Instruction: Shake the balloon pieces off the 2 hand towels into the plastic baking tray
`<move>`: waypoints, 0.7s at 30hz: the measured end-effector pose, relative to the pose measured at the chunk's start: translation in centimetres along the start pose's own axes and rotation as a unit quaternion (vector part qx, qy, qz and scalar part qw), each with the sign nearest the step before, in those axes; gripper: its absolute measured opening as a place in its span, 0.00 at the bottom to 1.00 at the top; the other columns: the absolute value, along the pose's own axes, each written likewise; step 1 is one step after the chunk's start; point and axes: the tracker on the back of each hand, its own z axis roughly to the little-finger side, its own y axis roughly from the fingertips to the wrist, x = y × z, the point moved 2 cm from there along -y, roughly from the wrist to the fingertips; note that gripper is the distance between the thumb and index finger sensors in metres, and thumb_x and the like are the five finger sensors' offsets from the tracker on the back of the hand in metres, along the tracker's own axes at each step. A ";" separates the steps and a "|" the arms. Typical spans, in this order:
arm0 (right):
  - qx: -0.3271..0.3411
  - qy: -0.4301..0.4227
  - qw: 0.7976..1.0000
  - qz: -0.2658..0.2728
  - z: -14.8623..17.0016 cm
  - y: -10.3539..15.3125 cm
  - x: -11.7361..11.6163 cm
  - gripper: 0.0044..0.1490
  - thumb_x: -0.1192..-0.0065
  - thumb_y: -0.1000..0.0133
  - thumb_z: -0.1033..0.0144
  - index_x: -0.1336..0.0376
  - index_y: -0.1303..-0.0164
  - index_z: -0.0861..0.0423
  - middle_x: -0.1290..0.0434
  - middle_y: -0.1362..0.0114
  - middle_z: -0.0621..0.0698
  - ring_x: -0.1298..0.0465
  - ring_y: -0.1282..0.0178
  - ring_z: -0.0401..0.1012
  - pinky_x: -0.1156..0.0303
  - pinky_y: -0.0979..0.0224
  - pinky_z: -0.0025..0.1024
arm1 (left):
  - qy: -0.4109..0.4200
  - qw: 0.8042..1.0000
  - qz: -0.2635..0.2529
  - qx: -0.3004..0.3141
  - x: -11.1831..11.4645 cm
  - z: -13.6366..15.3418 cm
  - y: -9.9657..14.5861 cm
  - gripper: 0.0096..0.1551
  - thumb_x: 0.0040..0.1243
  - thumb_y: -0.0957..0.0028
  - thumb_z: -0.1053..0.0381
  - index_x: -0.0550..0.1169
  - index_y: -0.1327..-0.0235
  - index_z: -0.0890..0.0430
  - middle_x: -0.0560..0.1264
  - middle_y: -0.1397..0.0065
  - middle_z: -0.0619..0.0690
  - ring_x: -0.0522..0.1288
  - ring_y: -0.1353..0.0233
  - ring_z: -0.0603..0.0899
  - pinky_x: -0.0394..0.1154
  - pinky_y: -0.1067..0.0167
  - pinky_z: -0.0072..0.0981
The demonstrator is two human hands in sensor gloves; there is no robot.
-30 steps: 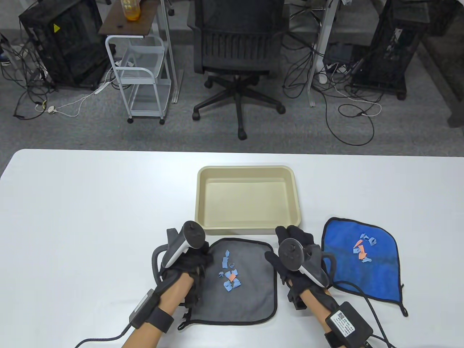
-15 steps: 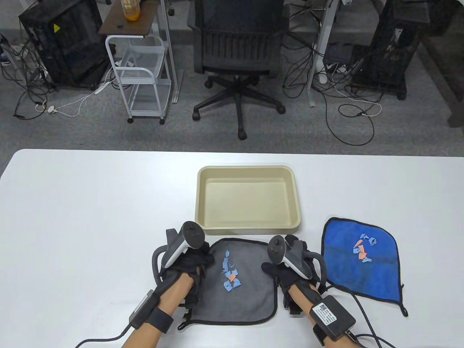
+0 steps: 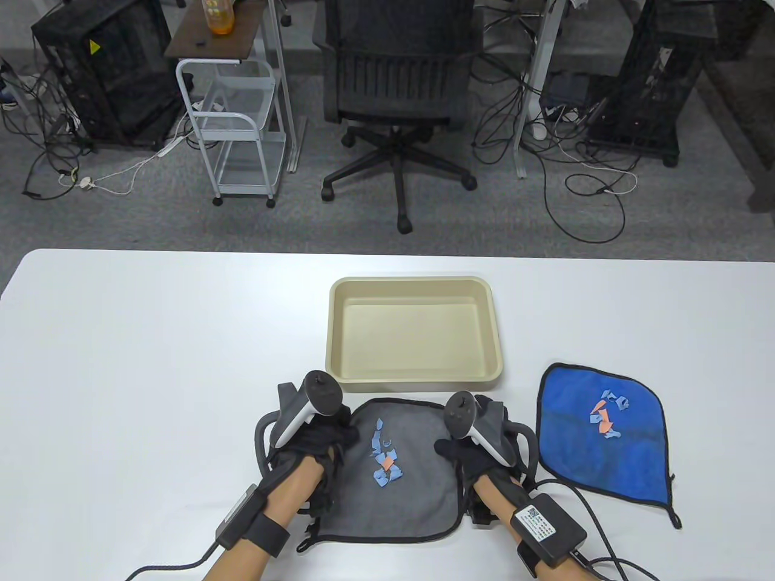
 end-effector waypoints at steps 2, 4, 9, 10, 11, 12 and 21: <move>0.007 -0.004 1.000 -0.002 -0.3 0.3 0.0 0.24 0.31 0.56 0.45 0.32 0.54 0.44 0.47 0.18 0.52 0.40 0.34 0.48 0.37 0.35 0.41 | 0.000 1.000 0.000 -0.001 0.0 0.0 0.0 0.16 0.60 0.59 0.37 0.75 0.58 0.34 0.86 0.71 0.35 0.95 0.78 0.41 0.91 0.84 0.31; 0.019 -0.006 1.000 -0.002 -0.6 0.6 0.2 0.22 0.32 0.54 0.47 0.33 0.53 0.43 0.46 0.18 0.51 0.38 0.33 0.46 0.35 0.35 0.39 | 0.001 1.000 0.002 -0.003 0.0 0.1 0.0 0.16 0.59 0.59 0.37 0.75 0.58 0.34 0.86 0.71 0.35 0.95 0.78 0.41 0.91 0.84 0.31; 0.035 -0.069 0.997 -0.008 -1.2 1.1 1.4 0.22 0.34 0.52 0.51 0.35 0.50 0.44 0.41 0.19 0.52 0.18 0.48 0.32 0.18 0.48 0.23 | 0.006 1.000 0.007 -0.008 0.0 0.1 0.1 0.16 0.59 0.59 0.36 0.74 0.58 0.34 0.86 0.71 0.35 0.96 0.79 0.40 0.92 0.84 0.31; 0.039 -0.080 0.996 -0.010 -1.2 1.1 1.7 0.22 0.34 0.52 0.51 0.36 0.49 0.44 0.39 0.20 0.52 0.17 0.52 0.30 0.16 0.53 0.21 | 0.010 1.000 0.007 -0.009 -0.1 0.1 0.1 0.16 0.59 0.58 0.37 0.75 0.58 0.34 0.86 0.72 0.35 0.95 0.79 0.41 0.92 0.85 0.31; 0.041 -0.084 0.996 -0.008 -1.3 1.2 2.0 0.23 0.34 0.52 0.51 0.36 0.49 0.44 0.38 0.20 0.51 0.15 0.55 0.29 0.15 0.57 0.19 | 0.015 1.000 0.006 -0.011 -0.2 0.1 0.1 0.16 0.60 0.59 0.37 0.75 0.58 0.35 0.86 0.72 0.36 0.95 0.80 0.41 0.92 0.85 0.31; 0.042 -0.085 0.995 -0.004 -1.3 1.2 2.3 0.23 0.34 0.52 0.52 0.36 0.48 0.45 0.37 0.21 0.52 0.15 0.58 0.28 0.15 0.59 0.18 | 0.017 1.000 0.006 -0.012 -0.2 0.0 0.1 0.16 0.60 0.59 0.37 0.75 0.58 0.35 0.86 0.73 0.36 0.95 0.81 0.41 0.92 0.86 0.31; 0.051 -0.122 0.991 -0.010 -1.5 1.6 3.7 0.25 0.33 0.53 0.52 0.35 0.48 0.47 0.32 0.25 0.51 0.14 0.69 0.25 0.15 0.70 0.14 | -0.003 1.000 -0.011 -0.019 -1.2 -1.2 1.0 0.16 0.61 0.59 0.38 0.76 0.58 0.36 0.86 0.76 0.36 0.94 0.85 0.41 0.91 0.88 0.33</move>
